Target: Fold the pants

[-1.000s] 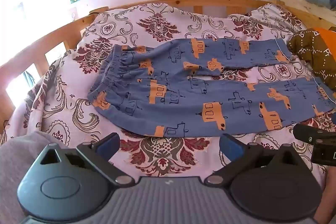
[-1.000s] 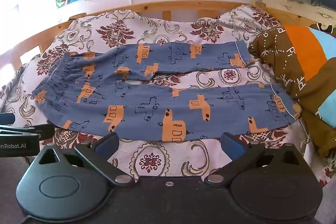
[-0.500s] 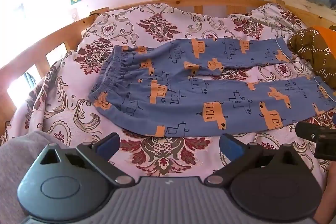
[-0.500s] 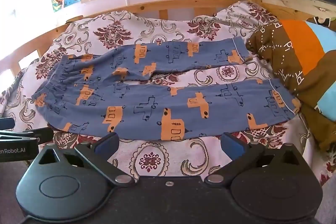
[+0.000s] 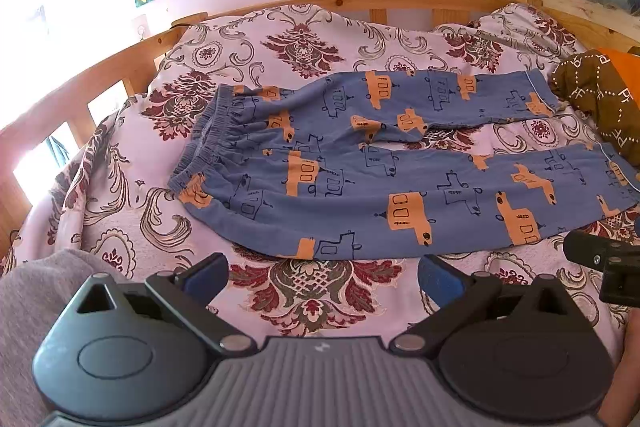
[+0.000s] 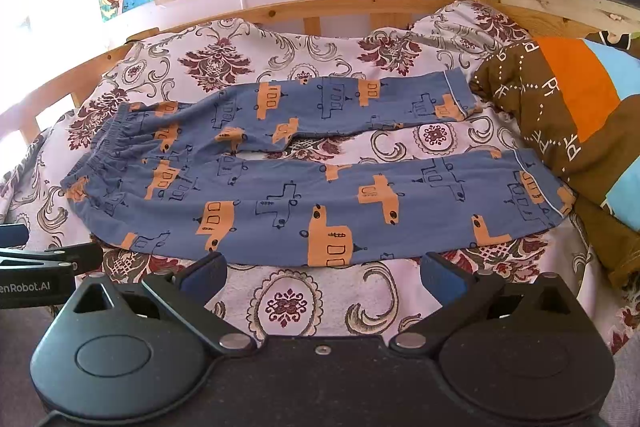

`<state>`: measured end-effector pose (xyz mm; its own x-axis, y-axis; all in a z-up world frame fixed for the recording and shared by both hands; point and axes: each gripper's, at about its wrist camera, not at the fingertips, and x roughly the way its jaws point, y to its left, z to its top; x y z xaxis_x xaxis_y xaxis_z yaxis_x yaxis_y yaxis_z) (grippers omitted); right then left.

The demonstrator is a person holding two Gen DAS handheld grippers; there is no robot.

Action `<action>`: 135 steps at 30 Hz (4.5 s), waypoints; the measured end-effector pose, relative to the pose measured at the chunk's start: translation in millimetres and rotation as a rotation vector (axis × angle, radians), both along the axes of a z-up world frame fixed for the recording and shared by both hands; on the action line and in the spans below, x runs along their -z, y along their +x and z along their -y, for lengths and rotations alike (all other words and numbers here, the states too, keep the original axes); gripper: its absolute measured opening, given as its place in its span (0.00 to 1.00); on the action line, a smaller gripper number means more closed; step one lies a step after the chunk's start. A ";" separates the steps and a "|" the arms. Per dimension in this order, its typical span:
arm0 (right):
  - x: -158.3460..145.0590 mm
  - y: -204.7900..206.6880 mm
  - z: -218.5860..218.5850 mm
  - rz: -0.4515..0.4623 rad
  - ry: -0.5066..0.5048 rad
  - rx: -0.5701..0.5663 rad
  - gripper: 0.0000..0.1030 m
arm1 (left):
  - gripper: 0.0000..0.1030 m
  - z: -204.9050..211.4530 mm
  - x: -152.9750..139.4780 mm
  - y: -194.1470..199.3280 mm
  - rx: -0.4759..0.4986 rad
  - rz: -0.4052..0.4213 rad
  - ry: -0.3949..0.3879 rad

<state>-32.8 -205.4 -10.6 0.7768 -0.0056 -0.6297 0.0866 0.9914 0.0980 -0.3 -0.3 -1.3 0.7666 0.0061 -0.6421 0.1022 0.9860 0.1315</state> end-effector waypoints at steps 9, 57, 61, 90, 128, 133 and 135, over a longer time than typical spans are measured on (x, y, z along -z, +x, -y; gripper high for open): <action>0.0 0.0 0.0 -0.001 0.002 0.001 0.99 | 1.00 0.0 0.0 0.5 0.000 0.000 0.000; -20.0 43.8 0.0 -0.032 -0.033 -0.105 0.99 | 1.00 -20.6 -49.0 76.6 0.063 -0.040 -0.021; -15.5 73.4 8.6 -0.065 -0.016 -0.158 1.00 | 1.00 -53.8 -72.6 121.8 0.044 -0.007 -0.027; 24.5 458.2 -27.0 -0.077 -0.117 -0.773 0.94 | 0.71 -140.4 -6.5 383.9 0.572 -0.280 0.019; -45.2 249.8 -12.2 0.104 -0.342 -0.633 0.00 | 0.12 -136.3 -58.2 252.7 0.673 0.182 0.222; -34.1 175.1 -24.8 0.045 -0.374 -0.639 0.00 | 0.12 -137.4 -51.2 195.6 0.838 0.248 0.350; -25.8 153.0 -31.4 -0.001 -0.376 -0.647 0.00 | 0.12 -138.1 -43.1 177.8 0.902 0.237 0.390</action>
